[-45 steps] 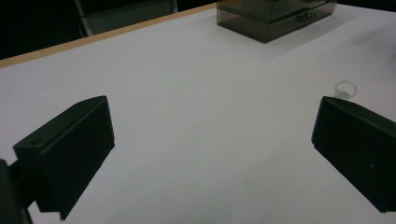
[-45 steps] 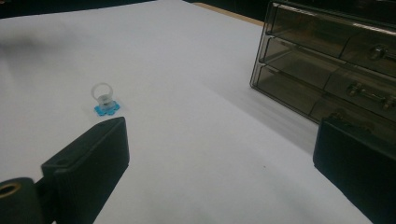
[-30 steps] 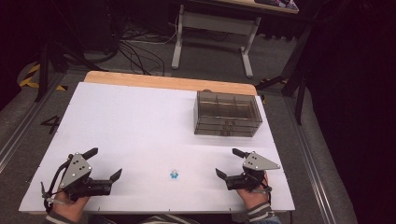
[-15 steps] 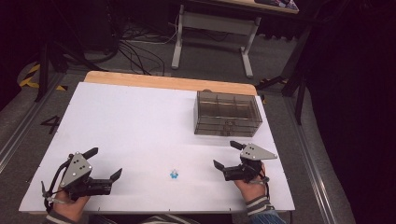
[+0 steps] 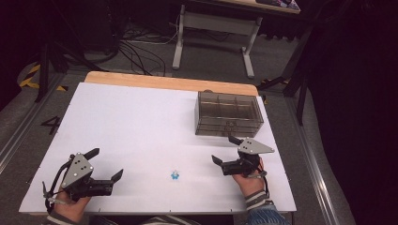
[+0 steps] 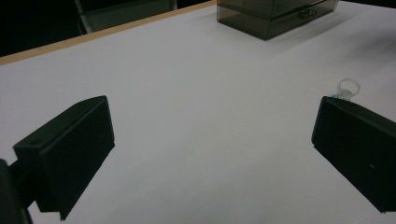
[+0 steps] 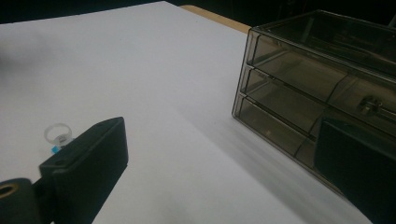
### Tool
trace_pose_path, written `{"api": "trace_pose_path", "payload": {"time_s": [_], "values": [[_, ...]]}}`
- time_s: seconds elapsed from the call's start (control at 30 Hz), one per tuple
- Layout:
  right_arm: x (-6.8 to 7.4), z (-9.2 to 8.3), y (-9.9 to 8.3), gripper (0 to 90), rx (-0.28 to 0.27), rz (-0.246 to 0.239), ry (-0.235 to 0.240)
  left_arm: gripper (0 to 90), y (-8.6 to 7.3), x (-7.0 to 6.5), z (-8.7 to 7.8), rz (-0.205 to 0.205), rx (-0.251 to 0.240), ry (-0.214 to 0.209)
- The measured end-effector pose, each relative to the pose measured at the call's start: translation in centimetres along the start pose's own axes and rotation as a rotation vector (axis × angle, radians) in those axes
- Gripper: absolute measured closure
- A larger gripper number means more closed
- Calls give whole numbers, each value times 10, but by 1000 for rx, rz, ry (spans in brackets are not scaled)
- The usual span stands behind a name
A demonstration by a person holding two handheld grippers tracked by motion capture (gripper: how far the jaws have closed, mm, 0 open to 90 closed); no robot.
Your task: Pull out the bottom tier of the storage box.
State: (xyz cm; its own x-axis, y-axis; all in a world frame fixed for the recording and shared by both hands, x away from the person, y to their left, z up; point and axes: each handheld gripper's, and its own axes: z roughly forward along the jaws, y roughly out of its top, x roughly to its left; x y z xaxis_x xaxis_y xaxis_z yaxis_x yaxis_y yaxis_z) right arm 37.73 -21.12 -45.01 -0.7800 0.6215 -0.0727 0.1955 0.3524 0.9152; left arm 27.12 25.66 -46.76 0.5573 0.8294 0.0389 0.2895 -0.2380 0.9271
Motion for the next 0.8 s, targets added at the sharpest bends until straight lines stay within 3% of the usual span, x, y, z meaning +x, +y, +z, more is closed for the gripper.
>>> {"api": "trace_pose_path", "payload": {"time_s": [0.43,0.8], "values": [[-3,2,2,24,36,-16,-16,0,0,0,1,-7,0,-4],[5,-1,11,115,72,-169,-34,0,0,0,2,-4,1,-8]]}}
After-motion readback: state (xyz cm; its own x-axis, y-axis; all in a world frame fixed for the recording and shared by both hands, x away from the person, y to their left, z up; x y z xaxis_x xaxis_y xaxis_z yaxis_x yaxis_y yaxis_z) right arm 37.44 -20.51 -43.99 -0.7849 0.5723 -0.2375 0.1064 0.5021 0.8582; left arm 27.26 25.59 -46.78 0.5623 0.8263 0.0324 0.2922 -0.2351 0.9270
